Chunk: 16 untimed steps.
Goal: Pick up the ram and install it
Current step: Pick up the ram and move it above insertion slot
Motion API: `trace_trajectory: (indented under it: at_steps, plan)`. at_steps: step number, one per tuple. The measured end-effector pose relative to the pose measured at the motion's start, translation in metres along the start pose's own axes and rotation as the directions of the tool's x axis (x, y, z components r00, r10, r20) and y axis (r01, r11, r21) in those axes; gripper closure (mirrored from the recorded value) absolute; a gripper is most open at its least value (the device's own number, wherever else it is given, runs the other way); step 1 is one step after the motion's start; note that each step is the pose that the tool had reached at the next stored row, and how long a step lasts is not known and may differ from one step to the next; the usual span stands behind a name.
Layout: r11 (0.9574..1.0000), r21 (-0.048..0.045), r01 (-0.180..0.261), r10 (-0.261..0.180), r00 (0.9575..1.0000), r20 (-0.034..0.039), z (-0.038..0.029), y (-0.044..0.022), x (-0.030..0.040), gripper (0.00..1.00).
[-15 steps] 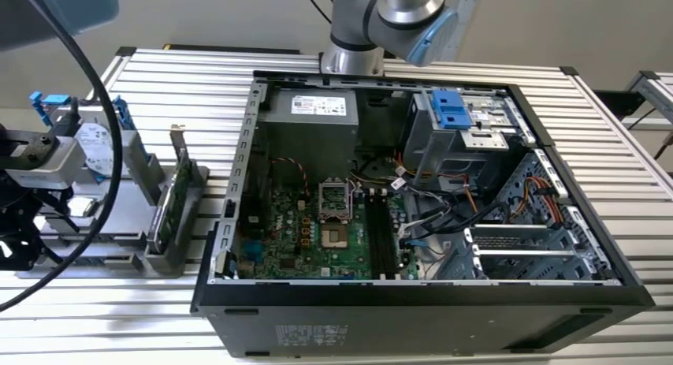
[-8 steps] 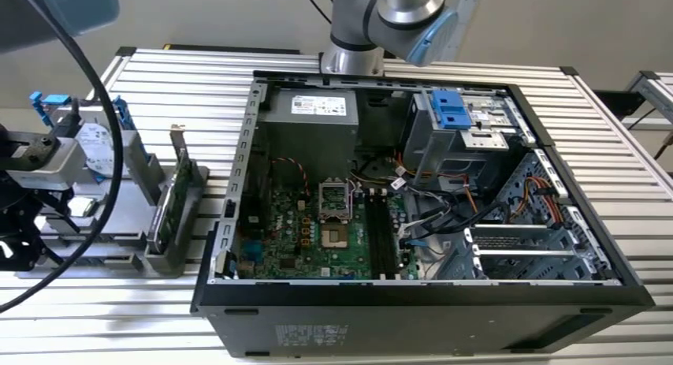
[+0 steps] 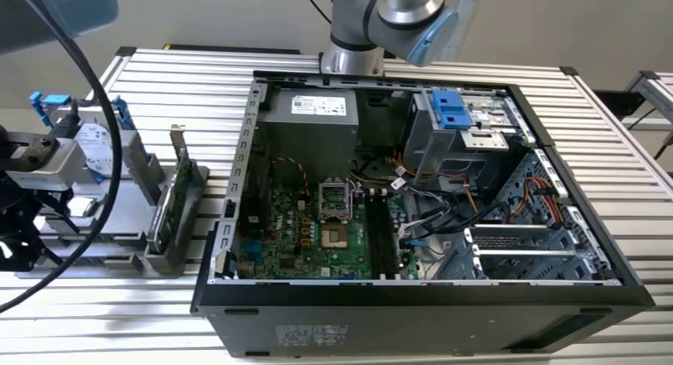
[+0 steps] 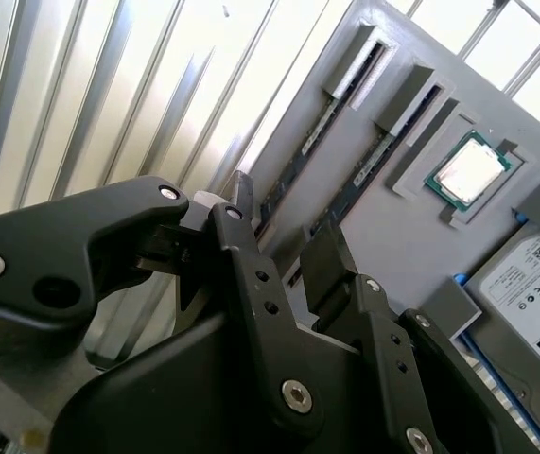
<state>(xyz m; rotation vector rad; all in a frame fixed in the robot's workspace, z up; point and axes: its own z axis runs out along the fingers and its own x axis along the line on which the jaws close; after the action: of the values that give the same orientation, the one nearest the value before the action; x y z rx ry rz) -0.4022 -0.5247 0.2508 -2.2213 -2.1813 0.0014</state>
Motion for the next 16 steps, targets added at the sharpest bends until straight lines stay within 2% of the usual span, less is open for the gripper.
trace_trajectory:
  at_steps: [11,16]
  plan:
    - [1.0000,0.0000,0.000,0.000,1.0000,0.0000,0.0022,-0.0029,0.0007,0.00]
    - [1.0000,-0.0001,0.001,-0.001,1.0000,0.0000,0.0052,-0.0033,0.0041,0.00]
